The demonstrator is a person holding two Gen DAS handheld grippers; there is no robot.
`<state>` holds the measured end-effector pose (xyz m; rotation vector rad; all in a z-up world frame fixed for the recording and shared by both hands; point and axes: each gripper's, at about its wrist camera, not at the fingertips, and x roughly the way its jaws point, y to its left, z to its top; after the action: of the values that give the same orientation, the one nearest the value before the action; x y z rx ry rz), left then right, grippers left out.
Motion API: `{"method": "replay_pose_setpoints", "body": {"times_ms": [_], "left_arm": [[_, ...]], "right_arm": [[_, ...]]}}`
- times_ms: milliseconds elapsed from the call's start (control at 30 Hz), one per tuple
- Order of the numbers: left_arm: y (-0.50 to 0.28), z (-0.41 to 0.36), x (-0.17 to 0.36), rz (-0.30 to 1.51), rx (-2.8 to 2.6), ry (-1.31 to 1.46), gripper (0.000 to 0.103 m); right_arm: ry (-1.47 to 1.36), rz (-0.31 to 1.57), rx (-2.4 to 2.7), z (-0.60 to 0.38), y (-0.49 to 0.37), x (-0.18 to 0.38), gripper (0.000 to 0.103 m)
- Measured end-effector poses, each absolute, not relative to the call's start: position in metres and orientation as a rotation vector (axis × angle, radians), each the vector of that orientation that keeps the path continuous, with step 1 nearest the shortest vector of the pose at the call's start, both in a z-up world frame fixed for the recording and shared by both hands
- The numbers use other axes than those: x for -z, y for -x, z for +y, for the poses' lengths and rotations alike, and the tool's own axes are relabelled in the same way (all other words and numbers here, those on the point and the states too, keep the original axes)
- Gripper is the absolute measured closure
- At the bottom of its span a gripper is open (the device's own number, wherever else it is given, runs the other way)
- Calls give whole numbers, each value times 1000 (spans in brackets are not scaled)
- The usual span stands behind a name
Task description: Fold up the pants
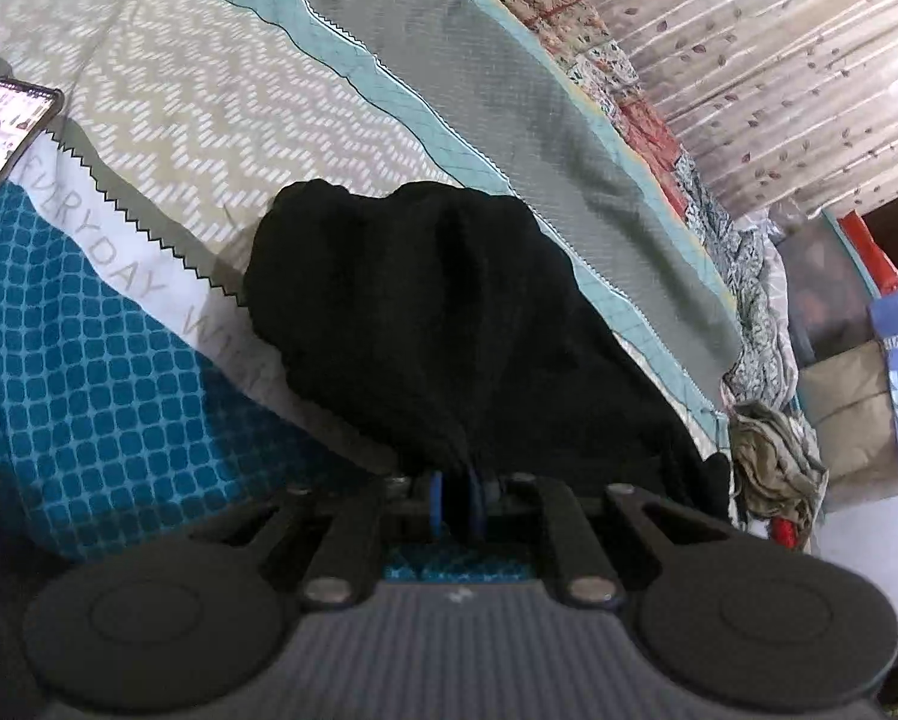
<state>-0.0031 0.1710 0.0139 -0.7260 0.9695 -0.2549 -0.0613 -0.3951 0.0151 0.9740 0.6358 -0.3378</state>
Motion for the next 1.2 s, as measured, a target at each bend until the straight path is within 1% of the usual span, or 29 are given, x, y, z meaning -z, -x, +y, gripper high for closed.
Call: {"method": "replay_pose_setpoints", "body": {"times_ms": [100, 167, 233, 300, 400, 467, 533, 567, 600, 633, 733, 800, 867, 900, 933, 967, 1000, 1067, 1200], "left_arm": [[1, 170, -22, 956, 263, 705, 95], [2, 170, -25, 957, 264, 692, 95], [1, 169, -27, 960, 266, 686, 95], [0, 167, -25, 969, 264, 683, 95], [-3, 163, -20, 989, 265, 686, 95], [-4, 160, -17, 997, 271, 685, 95], [-5, 157, -15, 1004, 278, 679, 95], [-5, 156, -14, 1008, 277, 673, 95], [-6, 156, -14, 1011, 274, 666, 95], [-6, 156, -14, 1012, 269, 663, 95], [-7, 159, -12, 1013, 264, 680, 95], [-9, 159, -9, 1020, 253, 678, 95], [-10, 157, -7, 1029, 246, 682, 95], [-11, 157, -6, 1032, 245, 688, 95], [-11, 156, -5, 1032, 246, 693, 95], [-10, 156, -4, 1030, 247, 696, 95], [-10, 157, -4, 1029, 248, 697, 95], [-10, 159, -2, 1033, 248, 702, 95], [-15, 163, 4, 1053, 242, 706, 95]], "right_arm": [[-863, 642, 395, -384, 63, -16, 54], [-802, 591, 491, -388, 68, -25, 54], [-845, 515, 444, -395, 79, -37, 56], [-861, 494, 378, -396, 75, -49, 55], [-926, 570, 290, -400, 53, -45, 55], [-948, 660, 360, -406, 34, -29, 55], [-986, 704, 419, -416, 20, -9, 55], [-1023, 716, 433, -421, 14, -1, 57], [-1041, 721, 440, -424, 8, 1, 76], [-1014, 731, 444, -423, 1, -2, 84], [-841, 712, 387, -408, -30, -35, 87], [-789, 663, 305, -401, -53, -64, 87], [-771, 587, 238, -399, -72, -93, 86], [-765, 563, 205, -399, -80, -102, 81], [-749, 555, 177, -397, -87, -108, 68], [-710, 567, 182, -398, -91, -114, 58], [-669, 571, 223, -398, -89, -115, 52], [-610, 585, 273, -402, -74, -109, 52], [-626, 614, 333, -413, -24, -77, 52]]}}
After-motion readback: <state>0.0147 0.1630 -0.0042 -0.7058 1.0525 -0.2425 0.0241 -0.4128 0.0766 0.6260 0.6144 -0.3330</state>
